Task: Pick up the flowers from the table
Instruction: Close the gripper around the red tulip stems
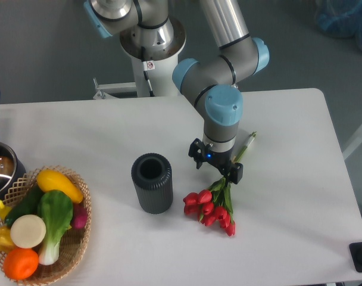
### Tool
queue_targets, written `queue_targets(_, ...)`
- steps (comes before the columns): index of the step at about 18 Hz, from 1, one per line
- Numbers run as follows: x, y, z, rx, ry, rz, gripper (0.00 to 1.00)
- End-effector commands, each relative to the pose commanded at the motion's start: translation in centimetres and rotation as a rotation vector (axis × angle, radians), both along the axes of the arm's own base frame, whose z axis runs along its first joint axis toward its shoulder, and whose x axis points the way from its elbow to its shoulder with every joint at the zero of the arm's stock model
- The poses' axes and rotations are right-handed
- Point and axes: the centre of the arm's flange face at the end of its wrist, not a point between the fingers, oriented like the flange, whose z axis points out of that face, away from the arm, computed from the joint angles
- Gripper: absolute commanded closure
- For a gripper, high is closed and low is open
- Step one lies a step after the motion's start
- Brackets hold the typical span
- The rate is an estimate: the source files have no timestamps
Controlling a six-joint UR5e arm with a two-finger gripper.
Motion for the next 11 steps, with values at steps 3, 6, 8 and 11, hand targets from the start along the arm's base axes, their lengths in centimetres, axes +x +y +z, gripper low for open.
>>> queue_targets(3,-0.9,0.9,-0.3,0.001,0.005,-0.004,0.00)
queue_targets(6,-1.0,2.3,-2.0,-0.001,-0.003,0.003,0.01)
queue_targets(8,-1.0,2.5,-2.6,-0.005,-0.006,0.008,0.11)
queue_targets(11,-0.6,2.7,-2.7,-0.010,-0.006,0.001,0.37)
